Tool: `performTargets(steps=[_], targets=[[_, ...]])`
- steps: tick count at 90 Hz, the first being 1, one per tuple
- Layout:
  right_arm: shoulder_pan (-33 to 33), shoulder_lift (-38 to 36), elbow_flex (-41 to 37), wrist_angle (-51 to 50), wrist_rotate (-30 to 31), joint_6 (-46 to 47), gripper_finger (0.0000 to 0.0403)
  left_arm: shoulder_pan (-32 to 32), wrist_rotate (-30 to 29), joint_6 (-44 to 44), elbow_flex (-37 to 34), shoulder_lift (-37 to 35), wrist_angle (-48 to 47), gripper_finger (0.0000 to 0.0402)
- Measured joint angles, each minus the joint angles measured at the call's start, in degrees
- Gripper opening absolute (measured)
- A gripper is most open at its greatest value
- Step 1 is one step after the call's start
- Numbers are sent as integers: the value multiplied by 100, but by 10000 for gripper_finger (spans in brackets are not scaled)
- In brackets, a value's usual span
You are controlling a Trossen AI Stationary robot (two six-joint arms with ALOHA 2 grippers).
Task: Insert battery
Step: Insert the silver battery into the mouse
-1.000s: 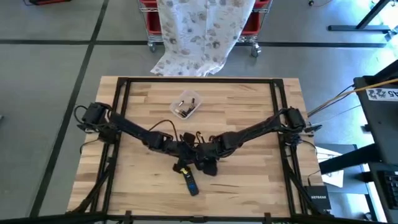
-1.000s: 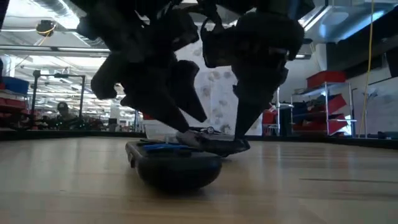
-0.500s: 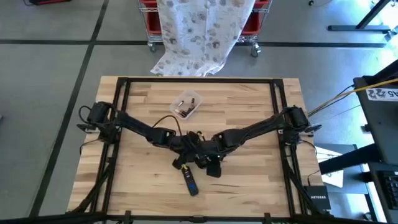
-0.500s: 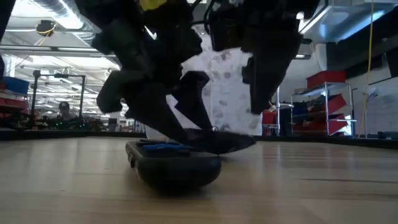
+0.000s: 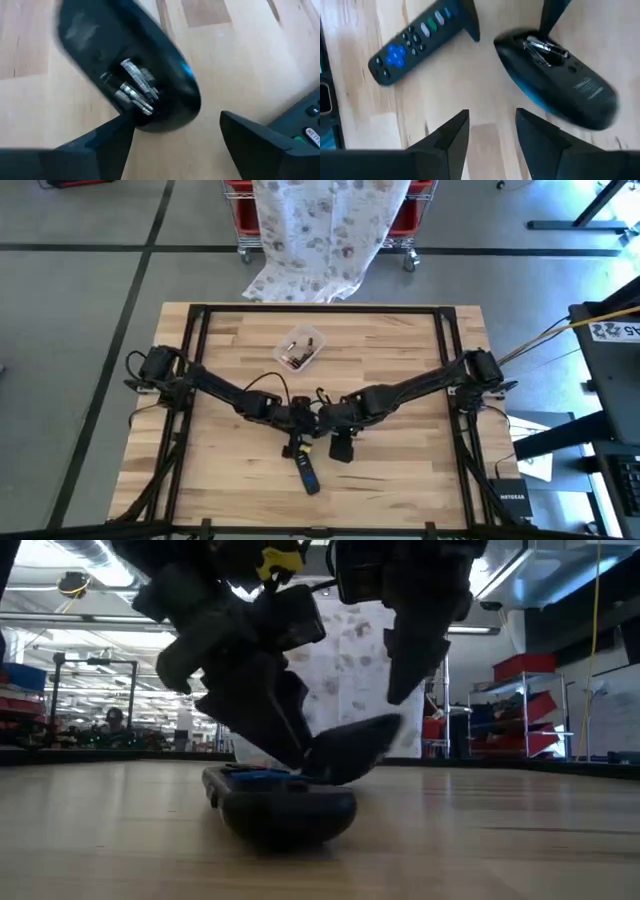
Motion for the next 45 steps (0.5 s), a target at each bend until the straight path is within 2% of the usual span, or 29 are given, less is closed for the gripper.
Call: performTargets(steps=[32,45], targets=[[-130,-6,-41,125,7,-646,147,-154,-686,-464,-14,-175,-137,276],[-181,-20,-263,368,-85,-852,147,-129,-773,-784,-13,-353,-111,276]])
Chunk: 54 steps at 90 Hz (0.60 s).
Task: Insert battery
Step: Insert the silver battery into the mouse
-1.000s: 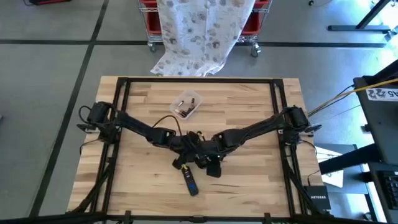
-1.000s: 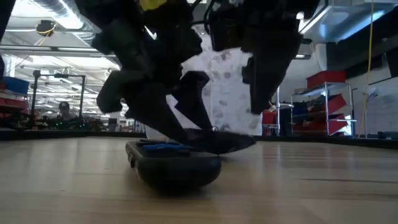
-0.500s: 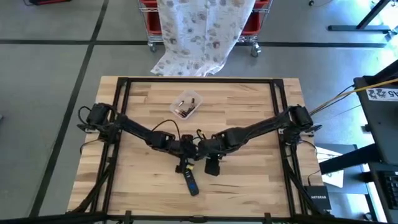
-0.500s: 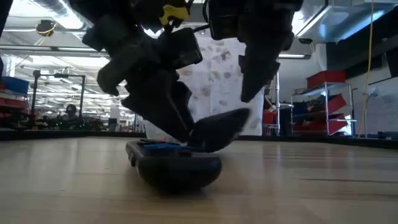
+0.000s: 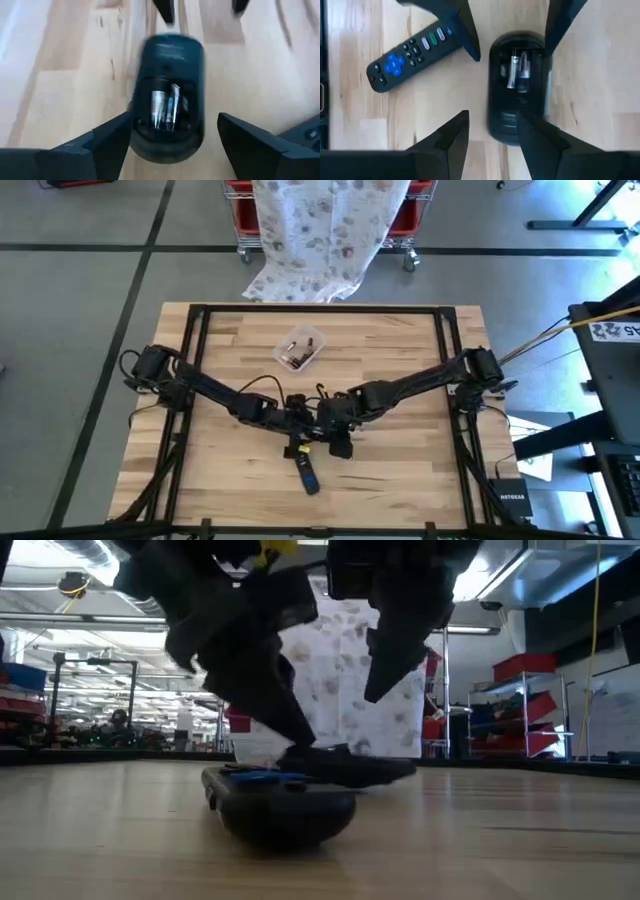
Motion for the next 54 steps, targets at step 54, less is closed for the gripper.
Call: performTargets(steps=[54], targets=[[-142,0,-1182,1384,0,-319,147,-250,-422,-1963,7,-27,7,276]])
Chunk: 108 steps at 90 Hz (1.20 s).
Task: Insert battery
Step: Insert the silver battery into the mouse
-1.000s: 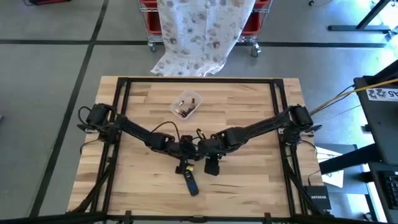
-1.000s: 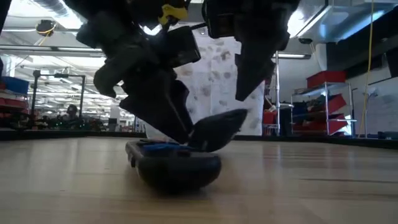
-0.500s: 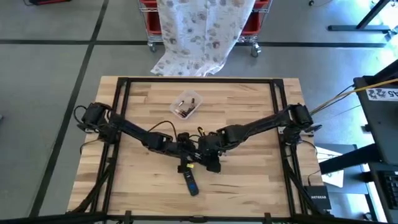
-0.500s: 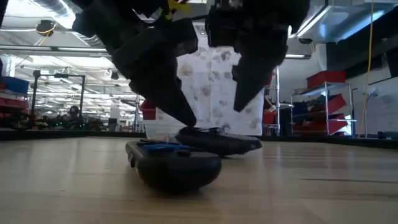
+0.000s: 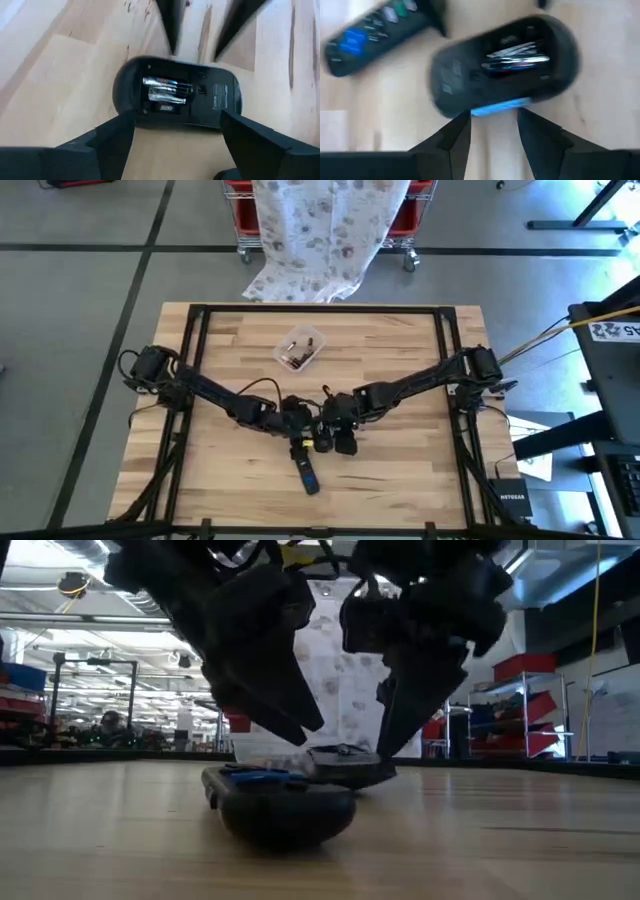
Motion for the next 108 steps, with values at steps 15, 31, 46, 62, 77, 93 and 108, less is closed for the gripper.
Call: performTargets(steps=[15,31,46,62,77,93,108], targets=[[-73,2,-54,153,194,-114,147,-163,-102,-468,0,0,6,276],[-241,9,-59,307,425,-221,147,-210,28,-1012,9,-1,-137,276],[-496,13,-61,416,441,-510,147,-233,24,-1367,11,20,-118,276],[-764,13,-61,418,394,-717,147,-245,98,-2027,11,-8,-118,276],[-938,-197,-39,175,-15,-793,139,-309,238,-2393,343,-108,-590,276],[-918,-376,-64,-118,-325,-729,111,-297,182,-2321,585,-122,-1285,276],[-815,-56,-294,132,-282,-290,81,22,1262,-2540,387,-16,-775,276]])
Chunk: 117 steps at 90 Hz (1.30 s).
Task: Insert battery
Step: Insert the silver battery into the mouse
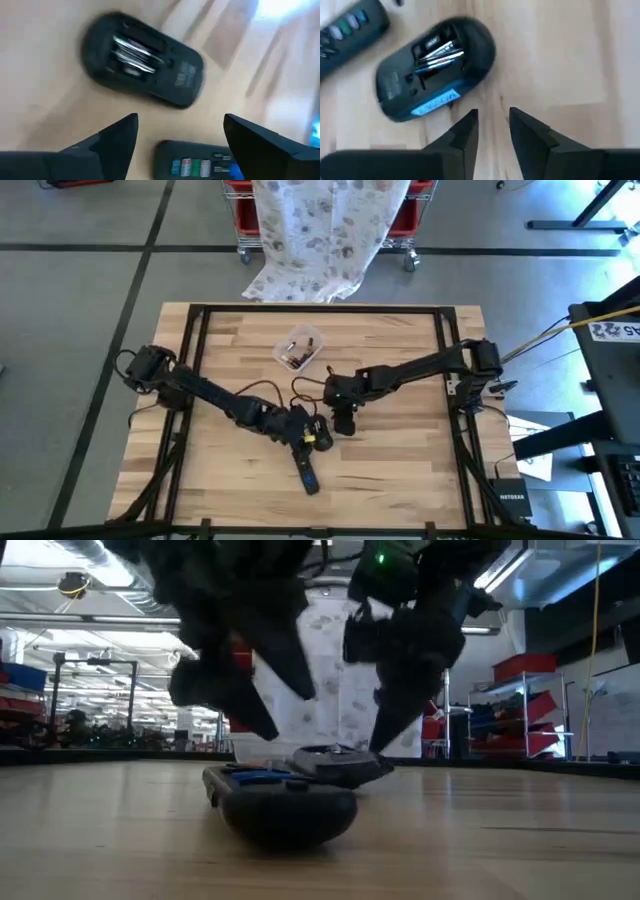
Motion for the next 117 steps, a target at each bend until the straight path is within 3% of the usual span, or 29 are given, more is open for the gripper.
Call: performTargets(steps=[19,50,66,80,99,117], targets=[[-1,418,4,692,-287,140,38,40,547,-6,-64,382,895,276],[-12,455,127,1653,-82,178,1,-58,116,42,-66,345,878,276],[-12,453,148,1542,-127,138,0,-59,44,75,19,58,189,276],[-12,367,148,1347,-250,116,0,-150,-366,514,264,-122,-677,276],[-12,178,149,1193,-147,-144,0,-158,-562,700,400,-124,-896,276],[-68,56,148,916,-295,-301,0,-151,-1200,2087,845,-124,-1811,276]])
